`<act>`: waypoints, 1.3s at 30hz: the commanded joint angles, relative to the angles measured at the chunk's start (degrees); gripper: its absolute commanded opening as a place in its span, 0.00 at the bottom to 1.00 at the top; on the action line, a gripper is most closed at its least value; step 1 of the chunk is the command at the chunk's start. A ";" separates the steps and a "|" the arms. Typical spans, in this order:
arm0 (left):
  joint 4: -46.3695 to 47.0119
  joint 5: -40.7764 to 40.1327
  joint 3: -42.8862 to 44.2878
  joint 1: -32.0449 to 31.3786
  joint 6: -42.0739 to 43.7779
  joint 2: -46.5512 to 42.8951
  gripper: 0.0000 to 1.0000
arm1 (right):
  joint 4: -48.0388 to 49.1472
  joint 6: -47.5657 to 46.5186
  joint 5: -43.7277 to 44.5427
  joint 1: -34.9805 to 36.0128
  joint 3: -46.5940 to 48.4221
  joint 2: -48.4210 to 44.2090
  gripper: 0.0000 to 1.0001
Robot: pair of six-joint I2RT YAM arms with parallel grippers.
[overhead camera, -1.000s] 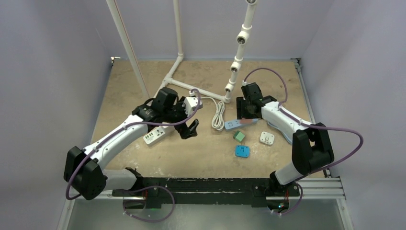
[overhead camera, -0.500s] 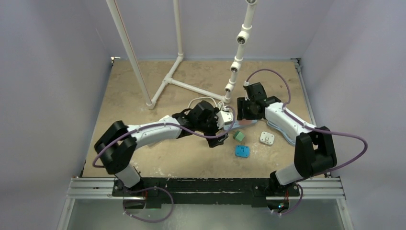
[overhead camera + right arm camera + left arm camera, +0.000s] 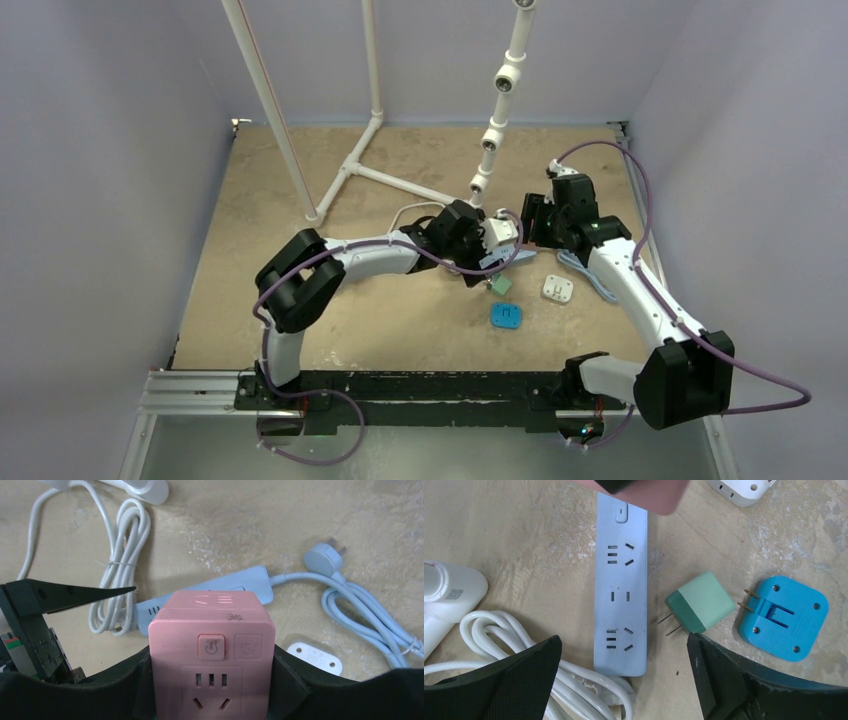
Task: Insert the plug
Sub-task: Move the socket to the center of the board.
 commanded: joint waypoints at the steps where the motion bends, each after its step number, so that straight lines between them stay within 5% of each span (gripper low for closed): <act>1: 1.16 0.33 2.91 0.17 3.10 2.89 0.93 | -0.57 1.27 -0.73 -1.87 -0.30 -1.46 0.00; 9: -1.36 0.33 3.51 2.47 5.19 5.72 0.78 | -1.65 1.13 -1.36 -3.47 1.85 -2.54 0.00; 19: -3.79 3.90 -0.65 3.35 9.65 3.54 0.42 | -1.34 -0.09 -7.17 -3.49 1.43 -1.81 0.00; 27: -6.49 5.39 -7.47 3.32 10.52 -2.34 0.39 | -1.25 -1.45 -11.30 -3.52 0.74 -0.89 0.00; 30: -7.10 5.76 -9.10 3.27 9.11 -3.63 0.47 | -1.20 -1.49 -14.30 -3.44 0.35 -0.53 0.00; 34: -5.26 2.13 -9.59 3.14 5.24 -6.32 0.97 | -1.22 -1.49 -16.95 -3.46 -0.88 -0.64 0.00; 39: -5.08 -0.37 -9.13 3.18 -0.57 -12.85 0.99 | -0.12 -1.10 -22.53 -3.48 -2.45 -2.24 0.00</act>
